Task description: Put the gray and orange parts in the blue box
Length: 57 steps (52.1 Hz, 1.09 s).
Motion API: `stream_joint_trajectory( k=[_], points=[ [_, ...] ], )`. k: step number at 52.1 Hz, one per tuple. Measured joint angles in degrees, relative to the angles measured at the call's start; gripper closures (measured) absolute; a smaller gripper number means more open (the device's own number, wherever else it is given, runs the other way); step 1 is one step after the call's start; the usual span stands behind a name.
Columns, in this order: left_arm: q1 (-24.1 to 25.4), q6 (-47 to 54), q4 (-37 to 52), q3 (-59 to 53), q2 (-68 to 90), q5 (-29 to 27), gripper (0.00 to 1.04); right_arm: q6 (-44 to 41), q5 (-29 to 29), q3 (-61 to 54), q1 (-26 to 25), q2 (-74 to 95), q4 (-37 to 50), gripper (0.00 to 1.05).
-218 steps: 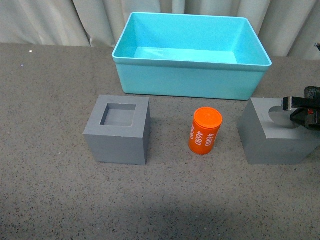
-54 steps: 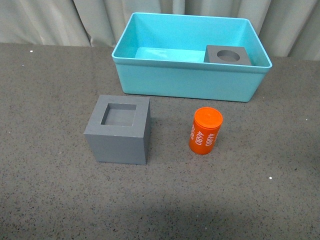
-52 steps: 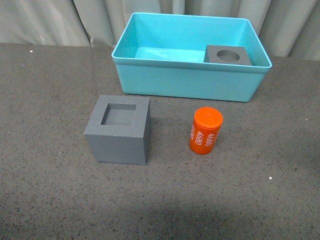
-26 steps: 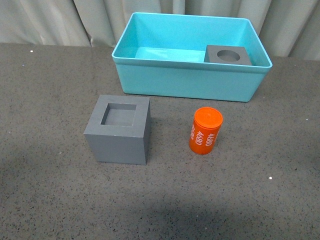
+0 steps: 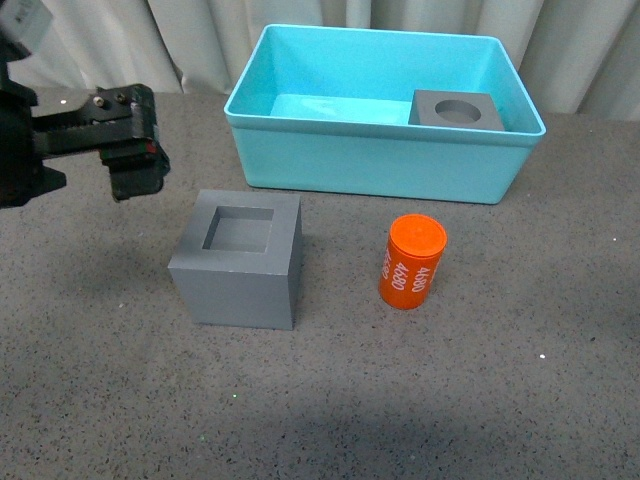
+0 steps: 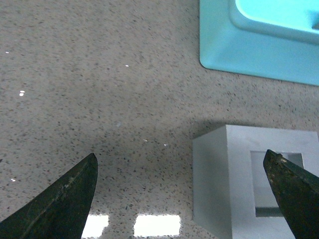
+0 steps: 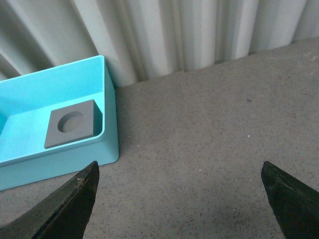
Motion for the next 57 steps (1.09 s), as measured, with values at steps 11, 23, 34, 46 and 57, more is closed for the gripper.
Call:
stream_joint_trajectory(
  k=[11,23,34,46,57],
  points=[
    [-1.2,0.9,-2.2,3.0,5.1,1.3,0.07,0.0,0.0,0.0,0.0,0.0,0.0,0.1],
    [-1.4,1.4,-3.2,3.9,8.2,1.5,0.07,0.0,0.0,0.0,0.0,0.0,0.0,0.1],
    [-2.2,1.9,-3.1,4.0,8.5,3.8,0.07,0.0,0.0,0.0,0.0,0.0,0.0,0.1],
    [-3.6,3.0,-5.8,4.6,9.5,3.9,0.07,0.0,0.0,0.0,0.0,0.0,0.0,0.1],
    [-4.2,2.9,-6.5,5.3,10.1,3.2,0.21,0.0,0.0,0.0,0.0,0.0,0.0,0.1]
  ],
)
